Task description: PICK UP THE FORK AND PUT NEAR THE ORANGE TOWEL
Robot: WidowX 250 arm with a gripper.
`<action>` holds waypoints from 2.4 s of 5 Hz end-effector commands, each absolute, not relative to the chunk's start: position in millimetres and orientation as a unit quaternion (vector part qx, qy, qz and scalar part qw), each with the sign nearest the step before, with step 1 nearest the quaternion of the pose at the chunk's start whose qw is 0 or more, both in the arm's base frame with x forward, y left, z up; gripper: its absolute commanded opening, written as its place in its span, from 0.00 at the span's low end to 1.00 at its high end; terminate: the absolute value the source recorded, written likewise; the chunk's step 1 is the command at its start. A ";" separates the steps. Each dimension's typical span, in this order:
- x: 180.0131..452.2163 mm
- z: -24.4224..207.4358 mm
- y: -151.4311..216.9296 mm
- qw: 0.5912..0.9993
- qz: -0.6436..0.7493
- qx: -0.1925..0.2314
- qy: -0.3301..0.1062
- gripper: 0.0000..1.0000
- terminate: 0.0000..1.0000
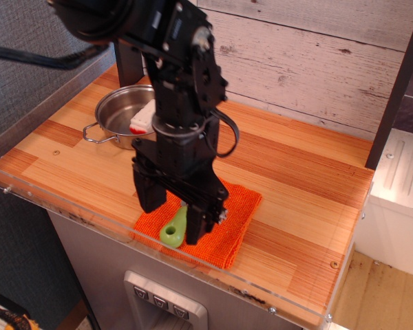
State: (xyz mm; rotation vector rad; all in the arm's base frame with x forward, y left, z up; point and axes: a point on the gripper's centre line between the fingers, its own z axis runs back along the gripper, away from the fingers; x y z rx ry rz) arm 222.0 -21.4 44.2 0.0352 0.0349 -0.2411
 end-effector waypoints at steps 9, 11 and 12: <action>232.4 63.2 -4.5 0.996 -0.086 0.025 -0.002 0.00 0.00; 230.2 64.0 38.8 0.998 -0.004 0.052 0.033 0.00 0.00; 233.1 42.0 64.2 0.995 0.032 0.066 0.067 0.00 0.00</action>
